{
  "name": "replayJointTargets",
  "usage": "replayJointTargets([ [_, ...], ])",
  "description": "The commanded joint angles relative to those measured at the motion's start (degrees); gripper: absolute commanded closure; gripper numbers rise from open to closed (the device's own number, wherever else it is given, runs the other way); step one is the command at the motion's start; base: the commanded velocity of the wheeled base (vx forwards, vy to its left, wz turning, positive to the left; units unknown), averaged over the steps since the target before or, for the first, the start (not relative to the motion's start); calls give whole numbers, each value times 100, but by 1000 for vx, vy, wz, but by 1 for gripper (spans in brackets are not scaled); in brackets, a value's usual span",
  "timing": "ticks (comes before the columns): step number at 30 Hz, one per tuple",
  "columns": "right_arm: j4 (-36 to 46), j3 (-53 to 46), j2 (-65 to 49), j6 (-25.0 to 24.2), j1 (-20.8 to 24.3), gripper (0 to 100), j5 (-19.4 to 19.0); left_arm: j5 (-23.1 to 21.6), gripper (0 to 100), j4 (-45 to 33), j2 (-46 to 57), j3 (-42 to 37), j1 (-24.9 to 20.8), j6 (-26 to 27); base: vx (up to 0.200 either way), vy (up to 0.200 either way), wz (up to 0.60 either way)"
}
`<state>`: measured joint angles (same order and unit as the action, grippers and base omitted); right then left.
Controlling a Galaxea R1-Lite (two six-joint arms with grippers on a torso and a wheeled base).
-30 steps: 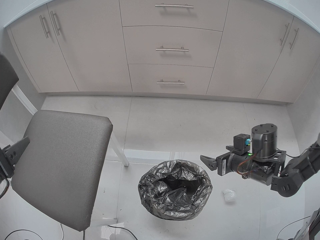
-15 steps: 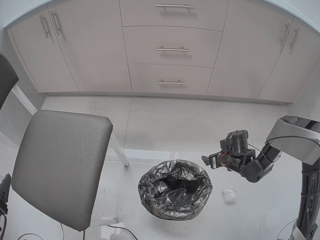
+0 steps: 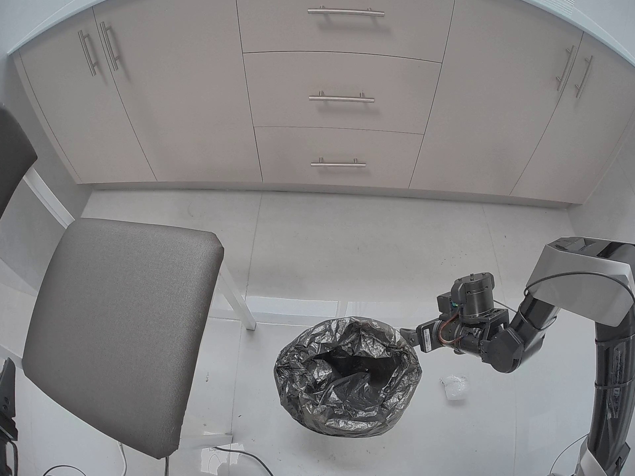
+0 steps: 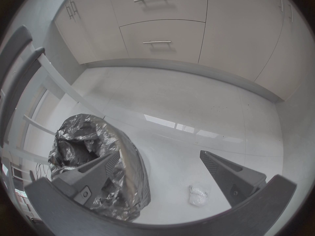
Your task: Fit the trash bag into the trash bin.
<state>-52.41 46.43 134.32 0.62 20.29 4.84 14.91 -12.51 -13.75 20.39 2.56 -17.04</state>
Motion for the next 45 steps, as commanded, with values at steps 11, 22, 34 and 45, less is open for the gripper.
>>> replayJointTargets([
  [11,-41,-477,-186,281,380,0,-9,-58,0,-15,725,-695,-80,236,0,0,0],
  [22,-41,155,332,228,151,0,202,-58,0,-15,988,-941,-80,439,0,0,0],
  [34,-41,226,411,237,46,0,202,-58,0,-15,1032,-967,-80,439,0,0,0],
  [45,-33,630,754,245,-69,0,210,-58,0,-6,1059,-1055,-80,447,0,0,0],
])
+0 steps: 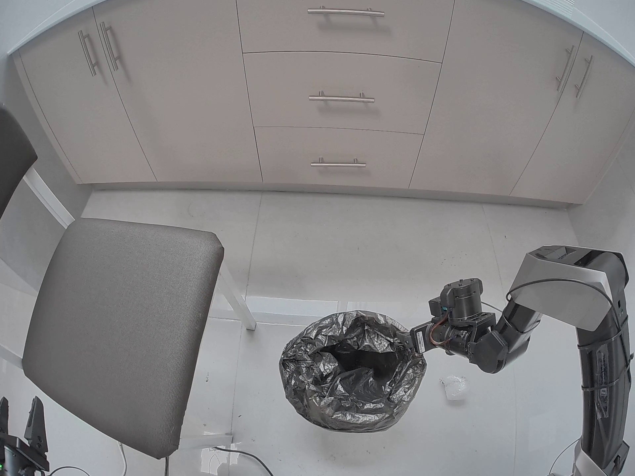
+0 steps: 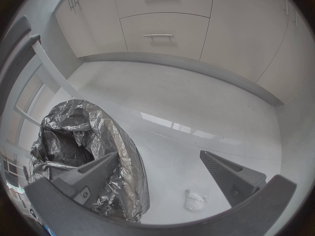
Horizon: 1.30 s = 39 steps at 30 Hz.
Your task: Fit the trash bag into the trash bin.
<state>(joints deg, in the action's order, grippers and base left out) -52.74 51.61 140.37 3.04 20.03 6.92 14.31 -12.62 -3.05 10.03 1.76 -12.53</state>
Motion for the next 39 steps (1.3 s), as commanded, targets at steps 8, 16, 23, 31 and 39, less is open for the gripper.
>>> replayJointTargets([
  [8,-9,50,-54,-5,-52,0,2,1,0,5,-12,-36,0,-4,0,0,0],
  [16,0,33,148,13,10,0,2,10,0,14,-12,-160,0,-4,0,0,0],
  [23,0,130,403,74,36,0,2,1,0,22,-3,-256,0,-4,0,0,0],
  [31,0,235,500,74,115,0,2,1,0,49,41,-291,-26,-4,0,0,0],
  [39,-9,165,297,13,194,0,-7,10,0,119,111,-318,-61,5,0,0,0],
])
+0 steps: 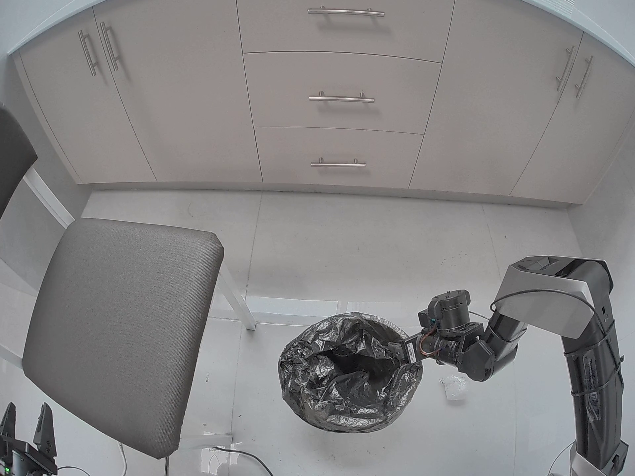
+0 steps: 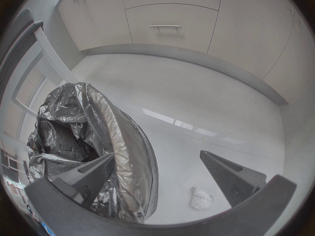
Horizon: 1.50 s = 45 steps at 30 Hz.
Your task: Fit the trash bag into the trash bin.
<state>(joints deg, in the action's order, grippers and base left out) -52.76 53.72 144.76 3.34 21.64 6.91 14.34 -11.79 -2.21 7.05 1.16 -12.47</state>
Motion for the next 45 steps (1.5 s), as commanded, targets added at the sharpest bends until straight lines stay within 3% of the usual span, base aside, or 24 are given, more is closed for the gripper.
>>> replayJointTargets([
  [1,-6,-160,-317,-35,42,0,-14,8,0,168,19,-1,-2,-19,0,0,0],
  [10,-410,-908,-1328,-79,200,0,-85,-159,0,669,27,-309,-2,113,0,0,0],
  [14,-780,-1136,-1477,-79,315,0,-76,-467,0,722,19,-371,-10,324,0,0,0],
  [23,-876,-1206,-1583,-88,315,0,-76,-493,0,959,27,-494,-10,482,0,0,0],
  [24,-885,-1162,-1548,-97,280,0,-76,-634,0,968,221,-520,-116,1054,0,0,0],
  [25,-885,-1136,-1530,-97,262,0,-76,-722,0,977,221,-520,-125,1177,0,0,0],
  [29,-999,-1057,-1477,-88,77,0,-76,-959,0,977,221,-520,-116,931,0,0,0],
  [35,-1105,-670,-1143,-158,-230,0,-23,-968,0,968,221,-511,-116,860,0,0,0],
  [40,-1193,340,-370,-167,-775,0,205,-959,0,1003,221,-529,-116,1010,0,0,0],
  [45,-753,1017,-27,-123,-986,0,214,-977,0,1029,221,-546,-116,1036,0,0,0],
])
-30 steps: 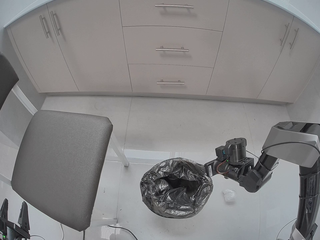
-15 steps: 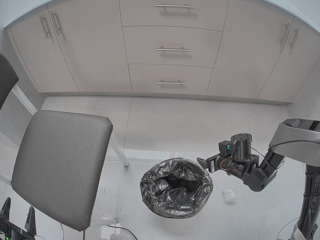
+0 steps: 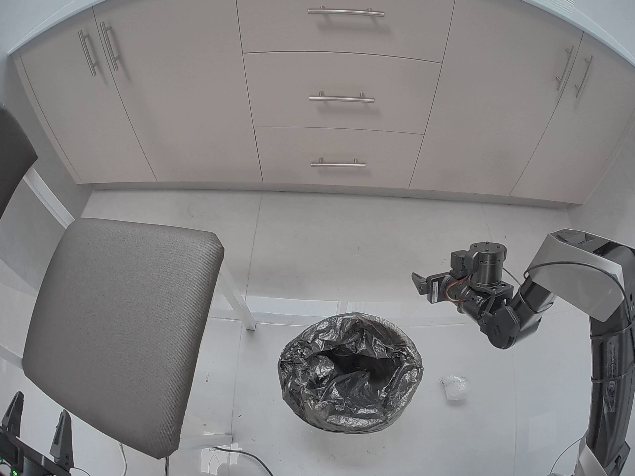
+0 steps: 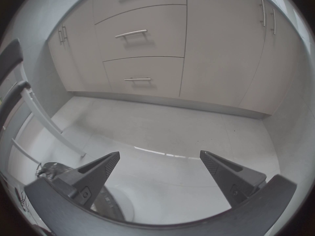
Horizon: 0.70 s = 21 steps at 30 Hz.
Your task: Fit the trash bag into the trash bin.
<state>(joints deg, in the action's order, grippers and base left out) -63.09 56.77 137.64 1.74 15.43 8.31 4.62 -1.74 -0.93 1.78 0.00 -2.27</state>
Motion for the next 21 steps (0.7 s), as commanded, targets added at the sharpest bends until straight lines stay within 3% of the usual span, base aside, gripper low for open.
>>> replayJointTargets([
  [1,455,1073,878,45,-436,0,74,-5,0,-19,93,-2,0,-116,0,0,0],
  [6,569,1987,1406,529,-594,0,91,65,0,-19,93,-2,9,-239,0,0,0],
  [11,596,2655,1757,625,-664,0,109,65,0,-19,93,-2,0,-204,0,0,0],
  [16,1272,3806,2293,722,-787,0,346,-559,0,34,40,-134,-35,236,0,0,0],
  [21,1659,4386,2583,775,-840,0,373,-559,0,25,49,-134,0,236,0,0,0],
])
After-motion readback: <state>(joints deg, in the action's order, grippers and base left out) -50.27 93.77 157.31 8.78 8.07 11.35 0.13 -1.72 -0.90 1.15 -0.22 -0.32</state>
